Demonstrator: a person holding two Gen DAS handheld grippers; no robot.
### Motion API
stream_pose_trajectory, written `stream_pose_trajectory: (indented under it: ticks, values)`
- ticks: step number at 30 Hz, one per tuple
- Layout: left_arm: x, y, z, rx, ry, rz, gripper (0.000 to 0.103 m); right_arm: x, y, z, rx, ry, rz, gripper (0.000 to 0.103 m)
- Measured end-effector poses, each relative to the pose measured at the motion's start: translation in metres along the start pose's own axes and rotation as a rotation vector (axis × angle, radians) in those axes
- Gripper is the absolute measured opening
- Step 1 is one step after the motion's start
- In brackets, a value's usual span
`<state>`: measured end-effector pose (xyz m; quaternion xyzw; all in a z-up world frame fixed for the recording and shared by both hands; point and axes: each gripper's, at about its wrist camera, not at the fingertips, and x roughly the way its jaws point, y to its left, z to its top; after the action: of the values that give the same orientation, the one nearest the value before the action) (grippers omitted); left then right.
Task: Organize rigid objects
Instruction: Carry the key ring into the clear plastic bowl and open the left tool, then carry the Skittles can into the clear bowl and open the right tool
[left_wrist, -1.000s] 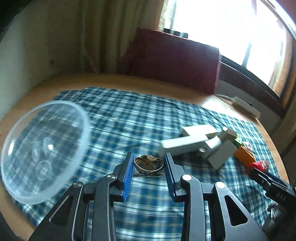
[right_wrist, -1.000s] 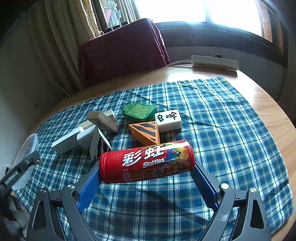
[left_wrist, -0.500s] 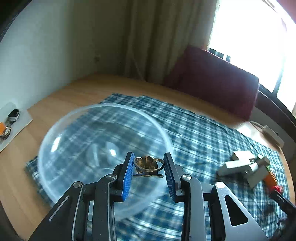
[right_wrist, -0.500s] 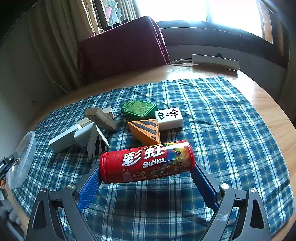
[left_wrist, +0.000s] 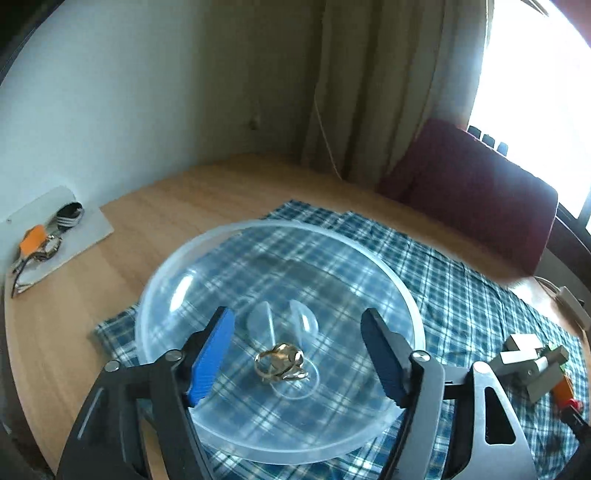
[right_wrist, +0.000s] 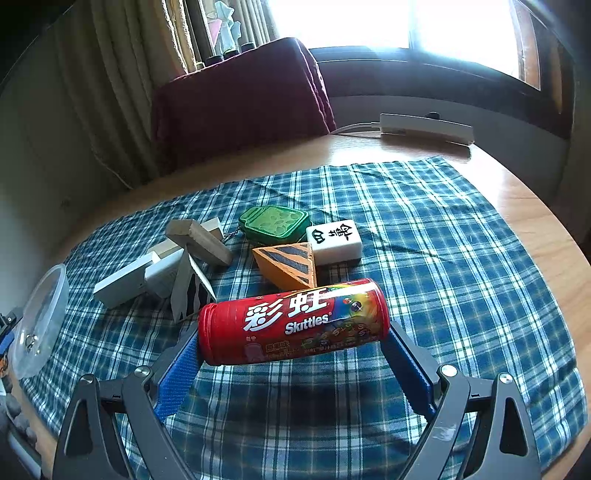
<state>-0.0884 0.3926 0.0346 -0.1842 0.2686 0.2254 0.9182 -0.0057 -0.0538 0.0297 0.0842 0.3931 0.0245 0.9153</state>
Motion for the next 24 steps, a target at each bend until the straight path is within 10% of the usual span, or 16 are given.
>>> stream_pose_trajectory:
  ticks: [14,24]
  values:
    - [0.0,0.004,-0.004,-0.01,0.003,-0.024,0.078,-0.013,0.009,-0.004,0.007,-0.054,-0.032,0.095]
    - [-0.013,0.004,-0.007,-0.017,-0.048,-0.041,0.078,-0.03,0.087,0.011,-0.125,-0.099,0.074,0.095]
